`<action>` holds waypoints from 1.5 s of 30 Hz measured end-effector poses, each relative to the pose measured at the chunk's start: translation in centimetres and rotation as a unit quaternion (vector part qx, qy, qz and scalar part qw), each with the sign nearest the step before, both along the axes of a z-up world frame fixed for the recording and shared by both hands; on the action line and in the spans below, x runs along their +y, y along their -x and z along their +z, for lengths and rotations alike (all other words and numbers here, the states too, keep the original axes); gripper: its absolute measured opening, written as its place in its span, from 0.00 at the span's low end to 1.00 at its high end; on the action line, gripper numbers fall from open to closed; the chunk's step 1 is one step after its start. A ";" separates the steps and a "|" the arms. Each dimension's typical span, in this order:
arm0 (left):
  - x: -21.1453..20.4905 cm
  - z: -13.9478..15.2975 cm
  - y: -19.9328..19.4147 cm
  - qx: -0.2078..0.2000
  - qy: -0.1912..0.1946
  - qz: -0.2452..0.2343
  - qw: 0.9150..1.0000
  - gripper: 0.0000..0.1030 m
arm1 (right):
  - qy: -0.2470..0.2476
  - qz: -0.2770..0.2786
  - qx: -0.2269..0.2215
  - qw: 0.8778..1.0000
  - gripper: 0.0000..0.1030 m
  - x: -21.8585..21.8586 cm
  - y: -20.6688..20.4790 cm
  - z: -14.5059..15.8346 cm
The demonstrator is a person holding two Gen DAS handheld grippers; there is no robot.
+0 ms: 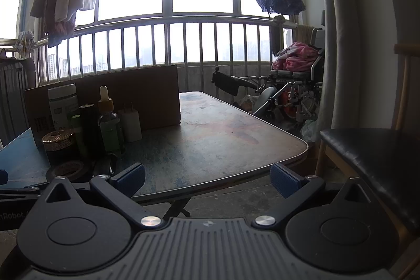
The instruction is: Organize rigid objects
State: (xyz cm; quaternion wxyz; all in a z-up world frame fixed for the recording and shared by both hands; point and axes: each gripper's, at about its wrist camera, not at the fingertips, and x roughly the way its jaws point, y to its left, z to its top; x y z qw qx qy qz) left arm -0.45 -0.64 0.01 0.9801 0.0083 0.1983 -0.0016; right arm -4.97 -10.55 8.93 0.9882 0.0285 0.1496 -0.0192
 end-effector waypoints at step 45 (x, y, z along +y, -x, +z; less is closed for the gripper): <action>0.1 -0.1 -0.1 0.003 0.004 0.000 1.000 1.00 | 0.018 0.010 0.005 1.000 1.00 0.5 0.0 -0.1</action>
